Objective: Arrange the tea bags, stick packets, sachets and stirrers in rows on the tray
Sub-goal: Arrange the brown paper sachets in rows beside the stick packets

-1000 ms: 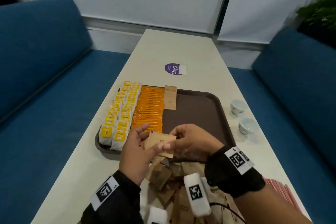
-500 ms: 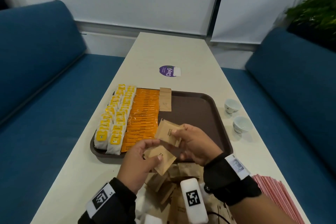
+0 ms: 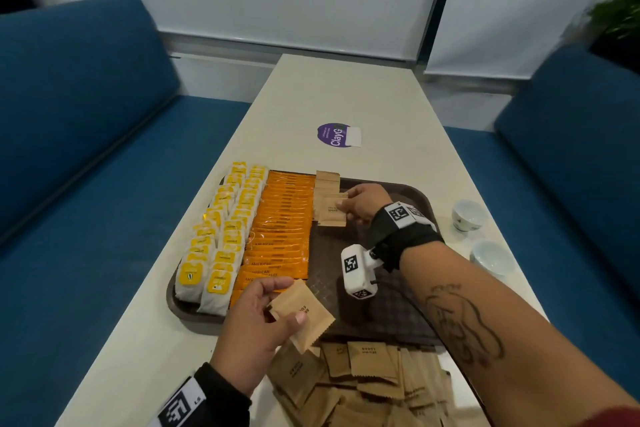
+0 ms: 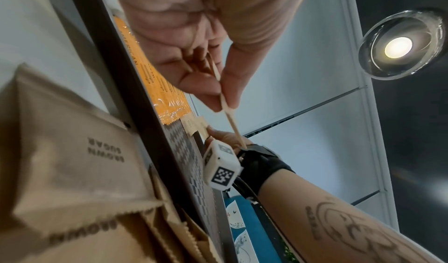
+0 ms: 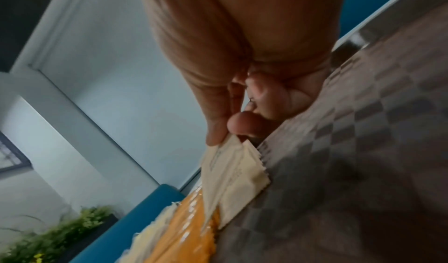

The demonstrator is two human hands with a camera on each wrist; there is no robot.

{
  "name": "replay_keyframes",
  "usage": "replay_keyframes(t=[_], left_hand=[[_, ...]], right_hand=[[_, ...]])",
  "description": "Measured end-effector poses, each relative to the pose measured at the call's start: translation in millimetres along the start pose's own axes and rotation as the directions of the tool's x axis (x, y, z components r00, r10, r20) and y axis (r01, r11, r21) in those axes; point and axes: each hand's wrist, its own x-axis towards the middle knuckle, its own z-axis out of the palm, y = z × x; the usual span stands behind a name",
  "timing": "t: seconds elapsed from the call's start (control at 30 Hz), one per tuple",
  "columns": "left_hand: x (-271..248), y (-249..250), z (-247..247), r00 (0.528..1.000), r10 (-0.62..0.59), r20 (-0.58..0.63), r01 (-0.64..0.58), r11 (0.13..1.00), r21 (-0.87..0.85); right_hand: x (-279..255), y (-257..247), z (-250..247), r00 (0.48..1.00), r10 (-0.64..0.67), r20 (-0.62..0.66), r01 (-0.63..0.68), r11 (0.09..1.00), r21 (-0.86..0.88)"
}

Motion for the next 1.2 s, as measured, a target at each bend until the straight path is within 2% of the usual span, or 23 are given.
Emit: replay_keyframes(t=[0.2, 0.27, 0.33, 0.43, 0.53, 0.63, 0.73, 0.8, 0.9, 0.97, 1.07, 1.2], left_hand=[[0, 5, -1, 1.0, -0.008, 0.004, 0.008, 0.999, -0.053], [0, 5, -2, 1.0, -0.009, 0.006, 0.009, 0.999, -0.05], [0, 4, -3, 1.0, -0.011, 0.008, 0.012, 0.999, -0.049], [-1, 4, -3, 1.0, -0.008, 0.015, 0.009, 0.999, -0.046], [-2, 5, -2, 1.0, -0.01, 0.018, 0.011, 0.999, -0.049], [-2, 6, -3, 1.0, -0.011, 0.01, 0.011, 0.998, -0.06], [-3, 11, -4, 1.0, 0.0, 0.007, 0.0, 0.998, -0.07], [-4, 15, -5, 1.0, 0.027, 0.014, -0.026, 0.998, -0.06], [-5, 21, -4, 0.998, 0.067, 0.023, -0.065, 0.995, -0.07], [-8, 24, -2, 0.996, 0.084, 0.03, -0.081, 0.994, -0.08], [-15, 26, 1, 0.993, 0.113, 0.037, -0.11, 0.991, -0.08], [-23, 28, 5, 0.989, 0.14, 0.044, -0.136, 0.987, -0.091]], right_hand=[[25, 0, 11, 0.998, 0.053, 0.032, -0.05, 0.995, -0.089], [34, -1, 14, 0.997, 0.062, 0.042, -0.054, 0.984, -0.17], [41, -4, 18, 0.993, 0.1, 0.068, -0.076, 0.952, -0.297], [48, -6, 23, 0.981, 0.191, 0.042, -0.144, 0.851, -0.506], [52, -6, 24, 0.973, 0.223, 0.052, -0.156, 0.812, -0.562], [45, -6, 21, 0.979, 0.203, 0.029, -0.169, 0.878, -0.447], [17, -6, 8, 0.999, 0.033, -0.033, -0.038, 0.985, -0.169], [-13, -5, -2, 0.995, -0.09, 0.031, 0.092, 0.995, -0.035], [-62, -2, -11, 0.958, -0.205, 0.202, 0.201, 0.979, 0.039], [-95, 3, -13, 0.929, -0.226, 0.294, 0.231, 0.973, 0.019], [-137, 16, -10, 0.897, -0.185, 0.401, 0.219, 0.975, -0.04], [-171, 38, 2, 0.889, -0.174, 0.425, 0.149, 0.985, 0.09]])
